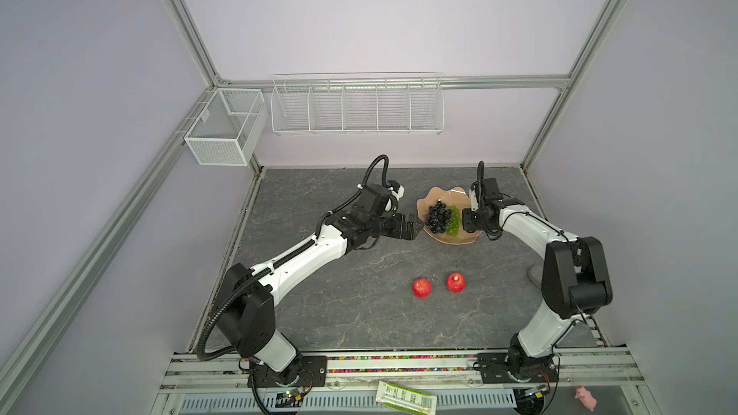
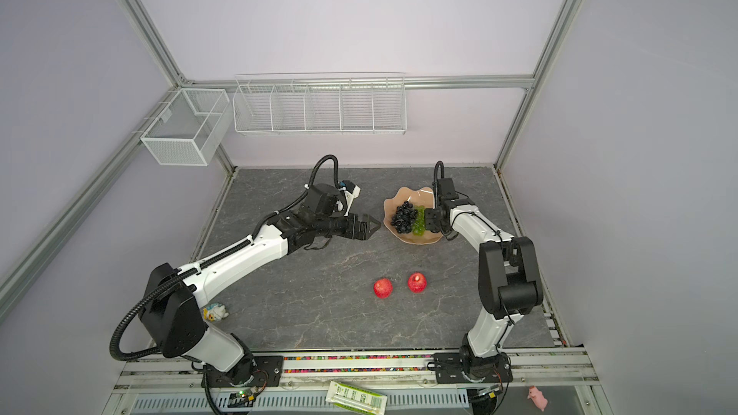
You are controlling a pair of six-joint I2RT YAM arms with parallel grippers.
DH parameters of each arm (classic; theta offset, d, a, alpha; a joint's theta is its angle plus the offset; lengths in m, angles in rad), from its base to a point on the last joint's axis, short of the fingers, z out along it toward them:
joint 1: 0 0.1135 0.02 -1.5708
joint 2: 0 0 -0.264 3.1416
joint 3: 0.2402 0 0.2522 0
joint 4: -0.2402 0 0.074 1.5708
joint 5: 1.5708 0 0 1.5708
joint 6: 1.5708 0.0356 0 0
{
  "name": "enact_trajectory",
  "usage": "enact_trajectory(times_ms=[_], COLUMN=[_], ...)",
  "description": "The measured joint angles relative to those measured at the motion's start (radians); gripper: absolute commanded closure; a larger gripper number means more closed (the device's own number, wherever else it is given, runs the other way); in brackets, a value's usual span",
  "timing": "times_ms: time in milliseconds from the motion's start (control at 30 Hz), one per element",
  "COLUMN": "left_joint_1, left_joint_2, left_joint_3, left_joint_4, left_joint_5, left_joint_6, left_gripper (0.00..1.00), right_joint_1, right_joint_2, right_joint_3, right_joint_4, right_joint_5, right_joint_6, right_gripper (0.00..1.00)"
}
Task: Place and organize the fake fruits in the fruit bowl
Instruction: 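Carry the avocado with the right gripper and set it in the bowl, then move the right gripper to the red apple nearer the bowl and grasp it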
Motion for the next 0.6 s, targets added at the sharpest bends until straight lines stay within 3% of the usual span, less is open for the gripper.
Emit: enact_trajectory(times_ms=[333,500,600], left_joint_1=[0.000,0.000,0.000], left_joint_2=[-0.018,-0.043,-0.051], left_joint_3=[-0.002,-0.022,-0.025], left_joint_4=[0.000,0.000,0.000], left_joint_5=[-0.001,-0.009,-0.011], left_joint_6=[0.000,0.000,0.000], left_gripper=[0.01,0.01,0.01], right_joint_1=[-0.002,-0.002,0.001], right_joint_2=[0.037,0.037,0.026], right_joint_3=[0.031,0.039,0.029], right_joint_4=[0.002,0.005,0.024], right_joint_5=[0.020,0.021,0.020], right_joint_6=[-0.011,-0.016,-0.019], right_gripper=[0.30,0.29,0.22])
